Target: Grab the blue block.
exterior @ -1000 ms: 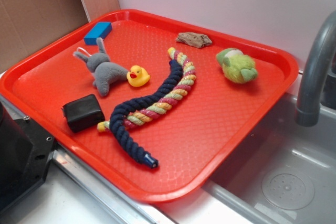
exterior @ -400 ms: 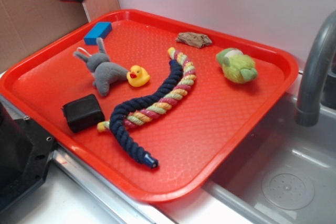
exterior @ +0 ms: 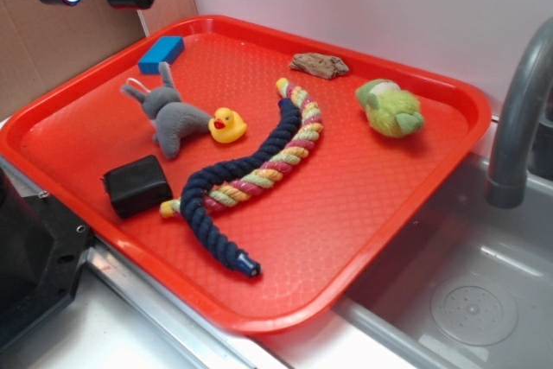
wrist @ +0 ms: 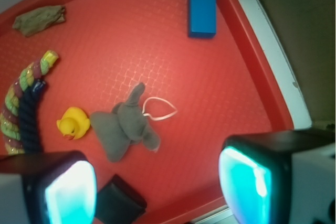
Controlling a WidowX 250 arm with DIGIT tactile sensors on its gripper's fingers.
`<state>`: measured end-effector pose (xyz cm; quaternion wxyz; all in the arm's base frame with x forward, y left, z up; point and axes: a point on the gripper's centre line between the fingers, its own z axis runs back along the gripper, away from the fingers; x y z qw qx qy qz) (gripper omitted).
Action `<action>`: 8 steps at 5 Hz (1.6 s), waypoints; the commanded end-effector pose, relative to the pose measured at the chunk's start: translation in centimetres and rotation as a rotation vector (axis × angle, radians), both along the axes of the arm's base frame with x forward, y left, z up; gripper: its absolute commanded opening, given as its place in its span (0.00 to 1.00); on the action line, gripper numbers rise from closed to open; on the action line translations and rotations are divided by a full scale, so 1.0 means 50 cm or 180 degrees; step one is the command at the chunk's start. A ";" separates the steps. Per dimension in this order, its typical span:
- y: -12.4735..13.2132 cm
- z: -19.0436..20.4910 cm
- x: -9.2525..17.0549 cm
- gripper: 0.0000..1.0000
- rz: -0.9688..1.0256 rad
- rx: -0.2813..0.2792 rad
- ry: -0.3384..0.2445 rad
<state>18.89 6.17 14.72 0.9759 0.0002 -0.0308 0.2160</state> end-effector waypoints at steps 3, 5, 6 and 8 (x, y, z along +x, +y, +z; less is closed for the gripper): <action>0.191 -0.147 0.145 1.00 0.1201 -0.0108 -0.0308; 0.202 -0.199 0.154 1.00 0.0625 0.0004 -0.0014; 0.212 -0.218 0.150 1.00 0.0651 0.0023 0.0050; 0.182 -0.274 0.173 0.97 0.0466 0.0001 0.0007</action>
